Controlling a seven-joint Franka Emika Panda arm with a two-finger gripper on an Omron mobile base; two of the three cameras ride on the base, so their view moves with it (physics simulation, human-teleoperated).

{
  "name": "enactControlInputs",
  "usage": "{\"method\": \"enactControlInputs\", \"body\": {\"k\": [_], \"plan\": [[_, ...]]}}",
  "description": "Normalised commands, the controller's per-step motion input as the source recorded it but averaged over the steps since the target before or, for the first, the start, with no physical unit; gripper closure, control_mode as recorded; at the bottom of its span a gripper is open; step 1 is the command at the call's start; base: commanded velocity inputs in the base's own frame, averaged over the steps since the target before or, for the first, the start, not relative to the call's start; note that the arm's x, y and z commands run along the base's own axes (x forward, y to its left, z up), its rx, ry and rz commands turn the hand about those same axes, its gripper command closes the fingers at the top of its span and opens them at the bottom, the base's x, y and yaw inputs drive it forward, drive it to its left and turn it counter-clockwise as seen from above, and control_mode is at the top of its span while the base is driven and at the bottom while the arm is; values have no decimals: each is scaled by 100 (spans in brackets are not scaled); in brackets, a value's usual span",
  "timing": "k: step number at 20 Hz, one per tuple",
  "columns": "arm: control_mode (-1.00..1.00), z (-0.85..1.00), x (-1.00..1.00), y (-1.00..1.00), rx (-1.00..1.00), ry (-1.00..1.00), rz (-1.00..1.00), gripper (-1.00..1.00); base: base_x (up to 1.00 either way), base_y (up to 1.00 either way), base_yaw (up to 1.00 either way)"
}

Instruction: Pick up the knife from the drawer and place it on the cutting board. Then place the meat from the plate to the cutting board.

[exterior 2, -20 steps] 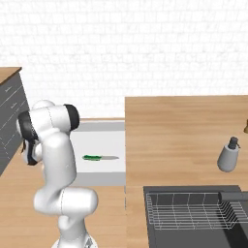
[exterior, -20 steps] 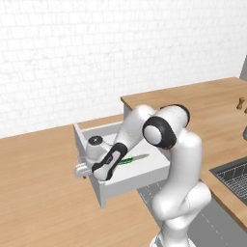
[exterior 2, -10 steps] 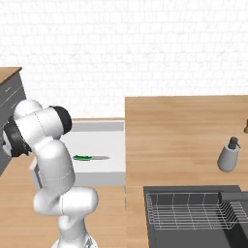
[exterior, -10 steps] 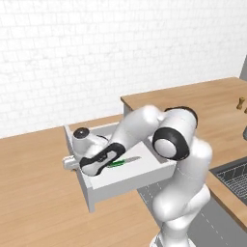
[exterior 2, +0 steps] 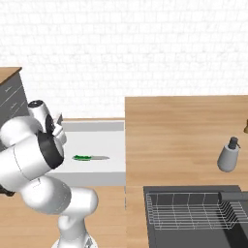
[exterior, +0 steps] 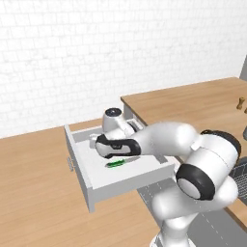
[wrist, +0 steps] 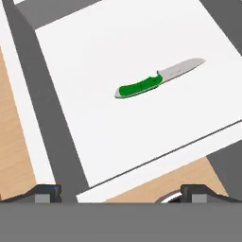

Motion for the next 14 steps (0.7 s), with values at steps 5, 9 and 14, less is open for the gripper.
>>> {"method": "enactControlInputs", "body": {"k": [5,9,14], "plan": [[-100,-76,57,-100,4,8,-44,-100,0,0,0],[-100,-39,40,-51,0,19,-32,-100,0,0,0],[-100,-37,35,4,0,4,-11,-100,0,0,0]]}}
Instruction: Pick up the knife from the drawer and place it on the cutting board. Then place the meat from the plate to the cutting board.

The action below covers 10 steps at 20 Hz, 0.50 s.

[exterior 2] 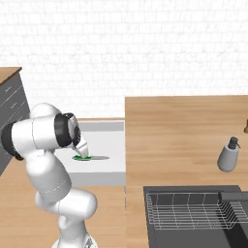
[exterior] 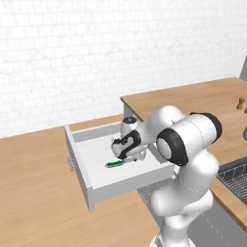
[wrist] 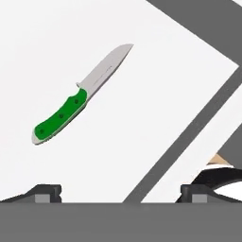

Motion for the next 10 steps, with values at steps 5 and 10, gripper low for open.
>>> {"method": "enactControlInputs", "body": {"k": [5,10], "plan": [[-100,-40,30,14,0,0,-11,-100,0,0,0],[-100,-27,19,5,0,1,-7,-100,0,0,0]]}}
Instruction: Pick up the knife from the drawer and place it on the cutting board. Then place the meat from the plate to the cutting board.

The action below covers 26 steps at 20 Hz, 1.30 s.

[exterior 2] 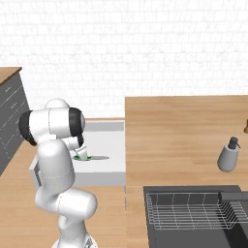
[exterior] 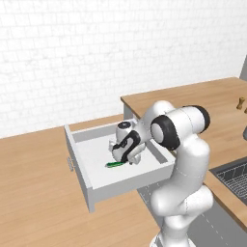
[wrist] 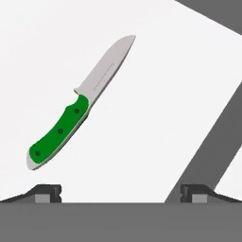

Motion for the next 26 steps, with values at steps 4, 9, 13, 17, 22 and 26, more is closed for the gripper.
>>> {"method": "enactControlInputs", "body": {"k": [4,9,13,17,22,26], "plan": [[-100,-47,10,0,-1,2,-3,-100,0,0,0],[-100,-17,36,3,0,0,-3,-100,0,0,0],[-100,-25,34,8,0,0,-4,-100,0,0,0],[-100,-22,32,10,0,3,-4,-100,0,0,0],[-100,-28,28,5,0,4,-3,-100,0,0,0],[-100,-30,31,2,0,3,-2,-100,0,0,0]]}}
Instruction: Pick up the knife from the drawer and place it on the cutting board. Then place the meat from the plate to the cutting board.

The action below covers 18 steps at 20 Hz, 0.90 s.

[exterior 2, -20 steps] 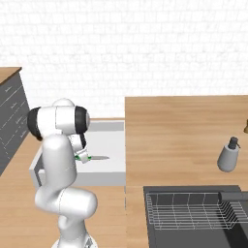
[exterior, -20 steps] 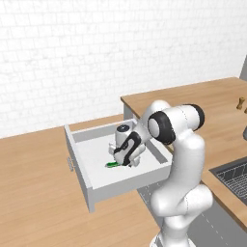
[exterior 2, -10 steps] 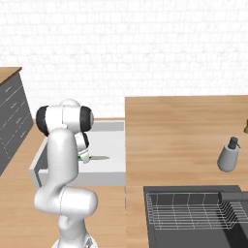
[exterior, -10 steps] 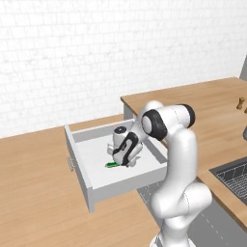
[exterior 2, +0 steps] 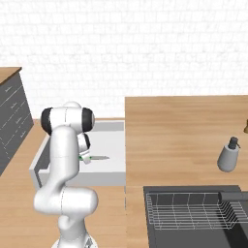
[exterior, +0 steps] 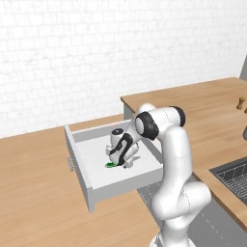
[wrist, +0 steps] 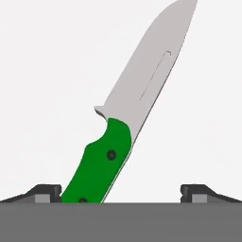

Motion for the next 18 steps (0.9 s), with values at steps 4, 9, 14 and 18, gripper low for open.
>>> {"method": "enactControlInputs", "body": {"k": [4,9,14,18], "plan": [[-100,-40,15,0,0,0,-1,-100,0,0,0],[-100,-38,5,1,0,0,-1,100,0,0,0],[-100,-8,10,2,0,-3,-2,100,0,0,0],[-100,-7,-17,0,0,0,0,100,0,0,0]]}}
